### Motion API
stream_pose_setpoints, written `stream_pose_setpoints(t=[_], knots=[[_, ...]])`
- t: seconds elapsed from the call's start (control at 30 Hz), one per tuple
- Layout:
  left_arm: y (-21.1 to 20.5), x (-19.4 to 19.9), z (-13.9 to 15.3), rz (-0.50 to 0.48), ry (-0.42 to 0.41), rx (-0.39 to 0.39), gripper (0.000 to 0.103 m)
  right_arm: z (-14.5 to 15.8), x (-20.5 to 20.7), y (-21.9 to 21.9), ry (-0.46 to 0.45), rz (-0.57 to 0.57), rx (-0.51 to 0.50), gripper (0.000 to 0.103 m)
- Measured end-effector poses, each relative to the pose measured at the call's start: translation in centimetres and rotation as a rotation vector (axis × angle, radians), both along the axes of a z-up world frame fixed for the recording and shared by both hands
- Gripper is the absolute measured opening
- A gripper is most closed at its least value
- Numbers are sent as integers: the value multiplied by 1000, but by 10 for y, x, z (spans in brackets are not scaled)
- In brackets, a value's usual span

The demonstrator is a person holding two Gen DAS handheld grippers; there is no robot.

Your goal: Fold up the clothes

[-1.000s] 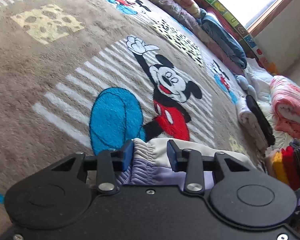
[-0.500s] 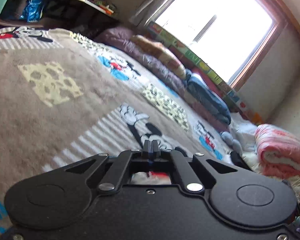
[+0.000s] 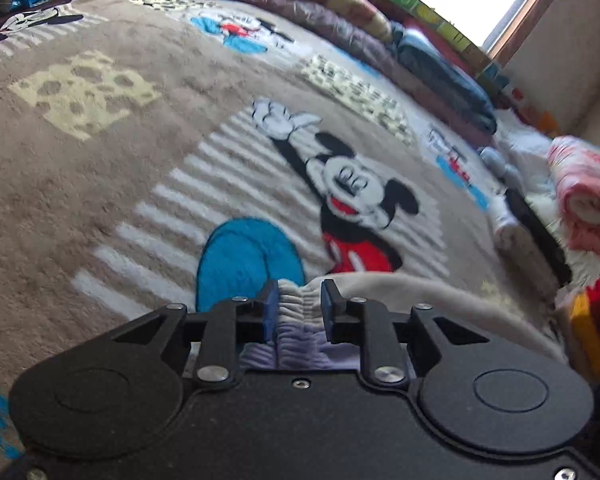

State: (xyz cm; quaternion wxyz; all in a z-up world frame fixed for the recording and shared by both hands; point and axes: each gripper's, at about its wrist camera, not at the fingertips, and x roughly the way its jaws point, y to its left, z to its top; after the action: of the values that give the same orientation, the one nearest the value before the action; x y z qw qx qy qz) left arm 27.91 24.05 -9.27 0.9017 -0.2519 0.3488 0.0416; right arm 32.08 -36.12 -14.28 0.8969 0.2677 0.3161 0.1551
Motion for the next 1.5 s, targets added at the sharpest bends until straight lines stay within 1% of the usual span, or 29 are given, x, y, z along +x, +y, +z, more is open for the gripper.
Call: stream_pose_setpoints(t=[0.03, 0.07, 0.1, 0.2, 0.23, 0.27, 0.37, 0.4, 0.47, 0.53, 0.57, 0.63, 0.67, 0.7, 0.73, 0.77, 0.8, 0.87, 0.9, 1.0, 1.07, 1.13, 1.2, 1.23, 1.3, 1.33, 1.37, 1.43, 1.5], knots=[[-1, -1, -3, -2, -10, 10, 17, -1, 0, 3, -7, 7, -19, 52], [-3, -1, -3, -8, -25, 33, 0, -1, 0, 7, -12, 18, -42, 46], [-5, -4, 1, 4, -54, 53, 0, -1, 0, 11, -14, 32, -65, 21], [-1, -22, 31, 76, -247, 64, 0, 9, -6, 17, -71, 18, -113, 21], [0, -25, 36, 85, -277, 77, 0, 14, -8, 16, -90, 9, -106, 21], [1, -22, 36, 79, -266, 79, 0, 17, -7, 14, -92, 4, -95, 21], [0, -11, 22, 41, -141, 53, 0, 11, -3, 9, -55, 1, -70, 21], [-1, -9, 21, 33, -118, 44, 6, 4, 0, 8, -29, 4, -64, 22], [-3, -6, 21, 13, -90, 29, 30, 2, 1, 6, -17, 3, -56, 25], [-6, -3, 17, 4, -66, 26, 30, 3, -1, 4, -25, -8, -49, 29], [-7, -1, 12, 4, -43, 32, 30, 2, -1, 3, -21, -13, -38, 35], [-9, 3, 3, -1, -7, 37, 30, 0, -2, 3, -18, -12, -28, 36], [-12, 3, -1, -11, -8, 45, 23, 0, -2, 5, -20, -8, -34, 36], [-15, 3, -1, -15, -14, 73, 6, -1, -2, 7, -22, -3, -40, 37], [-18, 2, 1, -13, -29, 107, 6, -1, -3, 9, -25, 6, -48, 37], [-17, -4, 8, 24, -77, 125, 4, 0, -3, 12, -30, 18, -61, 31], [-15, -12, 17, 59, -145, 123, 4, 1, -4, 14, -36, 28, -75, 21], [-10, -20, 28, 81, -241, 131, 4, 10, -9, 16, -73, 7, -100, 21], [-9, -17, 23, 86, -222, 133, 4, 12, -10, 16, -77, -3, -107, 21], [-5, -6, 5, 101, -125, 138, 4, 4, -4, 12, -29, -14, -107, 21], [-4, -1, 1, 103, -89, 145, 7, -1, -1, 10, -11, -15, -93, 21], [-3, -1, -3, 119, -62, 169, 11, 0, -1, 9, -8, -15, -87, 22], [-2, -1, -3, 133, -48, 180, 23, -1, -1, 8, -2, -21, -85, 22], [-1, -3, -1, 142, -49, 180, 23, 0, -1, 8, -5, -25, -86, 23], [-3, -13, 12, 175, -102, 211, 23, 5, -4, 7, -26, -49, -99, 38], [-6, -19, 20, 170, -132, 228, 23, 10, -7, 6, -44, -70, -117, 42], [-10, -23, 27, 147, -161, 231, 23, 16, -11, 6, -70, -90, -142, 45], [-24, -23, 37, 53, -200, 228, 23, 28, -17, 4, -117, -118, -190, 45], [-43, -16, 37, -59, -198, 235, 23, 37, -21, 3, -163, -130, -221, 46]])
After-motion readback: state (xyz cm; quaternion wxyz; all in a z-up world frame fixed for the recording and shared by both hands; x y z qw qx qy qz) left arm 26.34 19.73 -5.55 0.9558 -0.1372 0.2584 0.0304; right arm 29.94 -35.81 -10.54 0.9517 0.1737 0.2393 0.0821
